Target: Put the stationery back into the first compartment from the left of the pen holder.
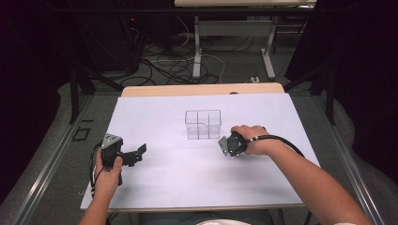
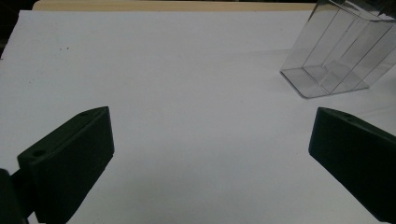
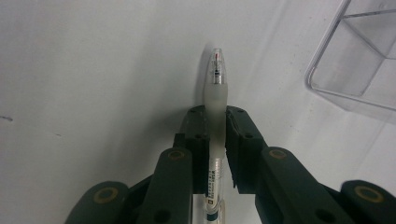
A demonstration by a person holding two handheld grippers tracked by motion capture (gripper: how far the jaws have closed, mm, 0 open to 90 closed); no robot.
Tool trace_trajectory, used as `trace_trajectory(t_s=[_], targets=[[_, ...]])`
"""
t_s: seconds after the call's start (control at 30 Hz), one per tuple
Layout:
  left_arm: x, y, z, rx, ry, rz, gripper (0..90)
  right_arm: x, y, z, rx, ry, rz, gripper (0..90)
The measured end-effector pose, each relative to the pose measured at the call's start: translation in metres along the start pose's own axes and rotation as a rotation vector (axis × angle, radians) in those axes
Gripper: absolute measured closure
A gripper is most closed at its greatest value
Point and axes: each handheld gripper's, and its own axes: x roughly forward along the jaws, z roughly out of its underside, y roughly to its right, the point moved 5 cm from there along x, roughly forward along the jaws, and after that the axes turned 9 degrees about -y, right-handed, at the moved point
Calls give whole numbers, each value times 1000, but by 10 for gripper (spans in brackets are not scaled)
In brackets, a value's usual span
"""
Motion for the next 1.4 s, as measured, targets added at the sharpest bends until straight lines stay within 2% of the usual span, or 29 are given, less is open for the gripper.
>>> trace_trajectory(t_s=[0.07, 0.13, 0.2, 0.23, 0.27, 0.3, 0.33, 0.4, 0.43, 0.53, 0.57, 0.6, 0.67, 0.7, 0.77, 0.8, 0.83, 0.87, 0.97, 1.4], targets=[[0, 0, 0, 0, -1, -1, 0, -1, 0, 0, 10, 0, 3, 802], [0, 0, 0, 0, -1, -1, 0, 0, 2, -1, 33, 34, 53, 802], [0, 0, 0, 1, 0, 0, 0, -6, 4, 0, 36, 3, 18, 802], [0, 0, 0, -1, 0, 0, 0, -7, 5, 0, 39, 12, 19, 802], [0, 0, 0, -1, 0, 0, 0, -7, 5, -1, 69, 44, 50, 802], [0, 0, 0, -1, 0, 0, 0, -7, 8, -2, 67, 71, 96, 802], [0, 0, 0, -1, 0, 0, 0, -13, 6, 0, 74, 16, 21, 802], [0, 0, 0, -1, 0, 0, 0, -10, 9, -4, 106, 111, 110, 802], [0, 0, 0, -1, -1, 0, 0, -15, 10, -3, 100, 77, 84, 802], [0, 0, 0, 3, -2, 0, 0, -18, 12, -7, 151, 116, 97, 802], [0, 0, 0, 2, -1, 0, 0, -21, 14, -7, 150, 114, 94, 802], [0, 0, 0, 2, -2, 0, 0, -23, 14, -8, 180, 126, 83, 802], [0, 0, 0, -1, -2, 0, 0, -24, 17, -11, 219, 177, 117, 802], [0, 0, 0, -1, -1, 0, 0, -27, 18, -12, 238, 182, 98, 802], [0, 0, 0, 1, -1, -1, 0, -29, 22, -15, 280, 240, 136, 802], [0, 0, 0, -1, -1, 0, 0, -33, 21, -13, 290, 206, 86, 802], [0, 0, 0, -2, -2, 0, 0, -35, 22, -14, 318, 223, 83, 802], [0, 0, 0, -1, -2, 0, 0, -37, 24, -15, 325, 248, 87, 802], [0, 0, 0, 1, -2, 0, 0, -43, 28, -16, 385, 292, 82, 802], [0, 0, 0, 3, -7, -3, 0, -65, 40, -16, 570, 441, 76, 802]])
